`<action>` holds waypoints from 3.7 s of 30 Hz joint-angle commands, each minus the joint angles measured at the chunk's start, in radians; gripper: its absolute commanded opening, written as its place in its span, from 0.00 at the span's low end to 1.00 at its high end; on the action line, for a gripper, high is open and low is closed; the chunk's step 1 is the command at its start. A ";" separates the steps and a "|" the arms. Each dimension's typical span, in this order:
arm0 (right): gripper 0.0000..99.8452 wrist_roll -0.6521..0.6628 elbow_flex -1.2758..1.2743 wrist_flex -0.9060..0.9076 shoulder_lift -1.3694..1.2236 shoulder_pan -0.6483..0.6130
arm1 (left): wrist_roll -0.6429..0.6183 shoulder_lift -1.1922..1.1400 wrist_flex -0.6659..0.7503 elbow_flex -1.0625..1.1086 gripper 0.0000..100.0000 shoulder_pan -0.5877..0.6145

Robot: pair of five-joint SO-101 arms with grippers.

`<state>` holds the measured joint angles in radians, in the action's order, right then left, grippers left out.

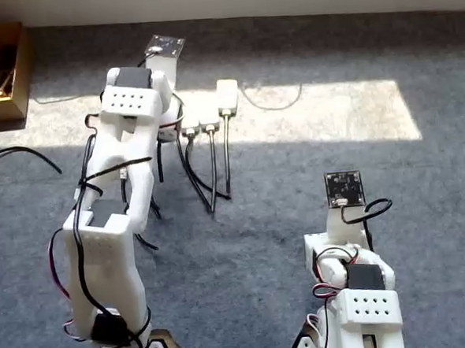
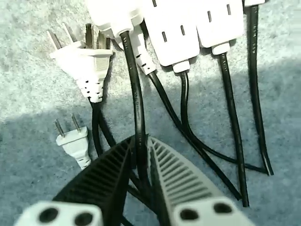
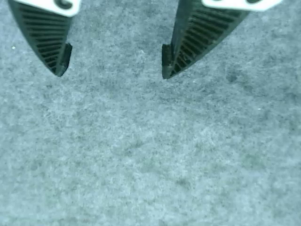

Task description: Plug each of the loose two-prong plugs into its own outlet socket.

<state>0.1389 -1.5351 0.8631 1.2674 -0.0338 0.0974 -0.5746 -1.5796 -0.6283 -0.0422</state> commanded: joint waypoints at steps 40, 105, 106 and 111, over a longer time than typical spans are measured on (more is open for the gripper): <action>0.30 0.011 0.002 -0.018 0.012 -0.007 | 0.606 1.391 -0.210 1.409 0.01 -0.743; 0.30 0.011 0.004 -0.018 0.012 -0.007 | 0.654 1.379 0.597 1.816 0.14 -0.461; 0.30 0.011 0.004 -0.018 0.012 -0.007 | 0.654 1.379 0.595 1.816 0.14 -0.479; 0.30 0.011 0.004 -0.018 0.012 -0.007 | 0.651 1.386 0.445 1.744 0.14 -0.599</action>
<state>0.1389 -1.5351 0.8631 1.2674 -0.0338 0.7572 0.8048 -1.0411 1.1792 -0.5700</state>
